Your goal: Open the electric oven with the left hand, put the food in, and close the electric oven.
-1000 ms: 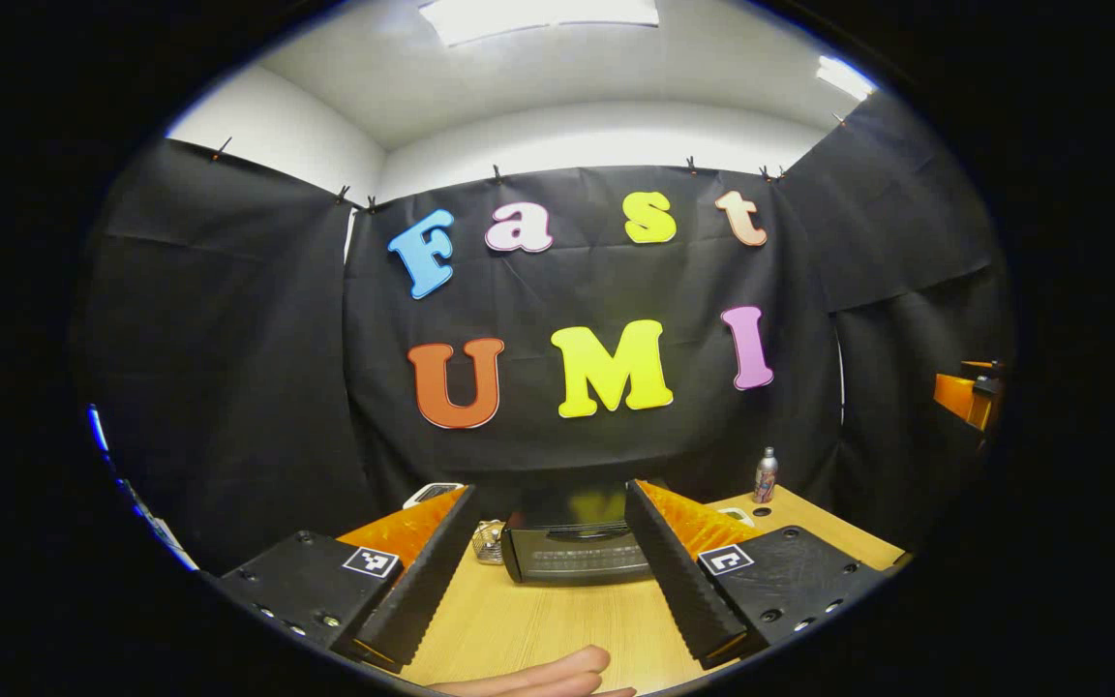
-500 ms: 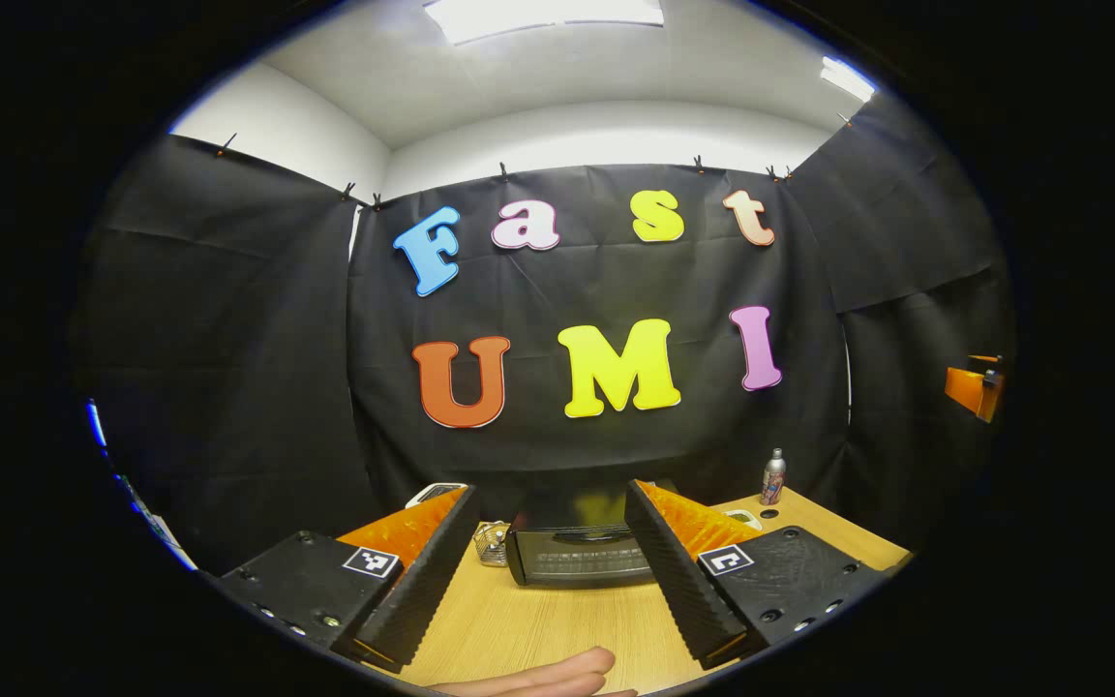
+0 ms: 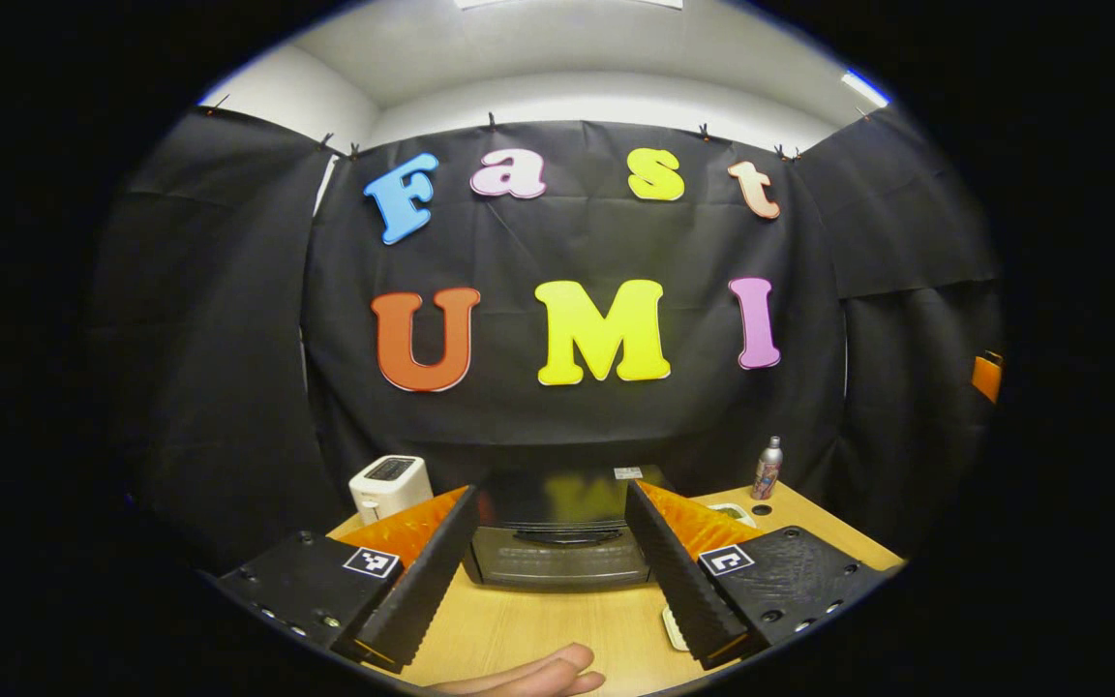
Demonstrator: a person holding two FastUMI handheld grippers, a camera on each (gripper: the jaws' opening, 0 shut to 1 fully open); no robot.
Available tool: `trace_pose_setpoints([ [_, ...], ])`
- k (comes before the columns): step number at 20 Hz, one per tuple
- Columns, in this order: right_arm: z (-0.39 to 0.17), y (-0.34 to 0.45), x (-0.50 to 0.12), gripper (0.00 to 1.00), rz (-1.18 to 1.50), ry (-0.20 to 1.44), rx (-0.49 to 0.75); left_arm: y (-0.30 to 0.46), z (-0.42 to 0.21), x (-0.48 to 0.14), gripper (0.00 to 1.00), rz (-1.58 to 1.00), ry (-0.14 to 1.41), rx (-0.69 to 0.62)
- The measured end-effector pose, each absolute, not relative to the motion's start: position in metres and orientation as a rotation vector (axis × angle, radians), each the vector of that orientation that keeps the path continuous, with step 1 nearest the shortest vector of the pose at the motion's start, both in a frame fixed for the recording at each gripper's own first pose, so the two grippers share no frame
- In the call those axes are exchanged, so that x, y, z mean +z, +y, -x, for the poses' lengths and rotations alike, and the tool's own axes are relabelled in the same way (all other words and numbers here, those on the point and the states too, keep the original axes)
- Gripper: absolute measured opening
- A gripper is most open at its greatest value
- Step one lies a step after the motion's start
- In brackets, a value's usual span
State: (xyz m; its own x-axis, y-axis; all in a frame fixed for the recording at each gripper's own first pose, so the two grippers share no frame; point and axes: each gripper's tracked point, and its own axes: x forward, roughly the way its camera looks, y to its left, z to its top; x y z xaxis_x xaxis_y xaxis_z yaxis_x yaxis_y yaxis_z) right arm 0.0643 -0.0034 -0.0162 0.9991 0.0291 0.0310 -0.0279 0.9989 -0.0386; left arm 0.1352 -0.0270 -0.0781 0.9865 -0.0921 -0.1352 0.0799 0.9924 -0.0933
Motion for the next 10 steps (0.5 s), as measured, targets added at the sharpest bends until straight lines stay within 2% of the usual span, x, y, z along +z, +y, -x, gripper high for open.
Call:
trace_pose_setpoints([
  [4, -0.081, -0.011, -0.031, 0.96, 0.046, -0.014, 0.041, -0.014, -0.192, -0.119, 0.97, 0.072, 0.235, -0.020],
  [9, -0.096, -0.031, -0.045, 0.96, 0.056, 0.006, 0.027, -0.032, -0.240, -0.174, 0.95, 0.099, 0.364, -0.053],
  [10, -0.097, -0.035, -0.046, 1.00, 0.059, 0.004, 0.024, -0.038, -0.247, -0.184, 0.95, 0.104, 0.386, -0.073],
])
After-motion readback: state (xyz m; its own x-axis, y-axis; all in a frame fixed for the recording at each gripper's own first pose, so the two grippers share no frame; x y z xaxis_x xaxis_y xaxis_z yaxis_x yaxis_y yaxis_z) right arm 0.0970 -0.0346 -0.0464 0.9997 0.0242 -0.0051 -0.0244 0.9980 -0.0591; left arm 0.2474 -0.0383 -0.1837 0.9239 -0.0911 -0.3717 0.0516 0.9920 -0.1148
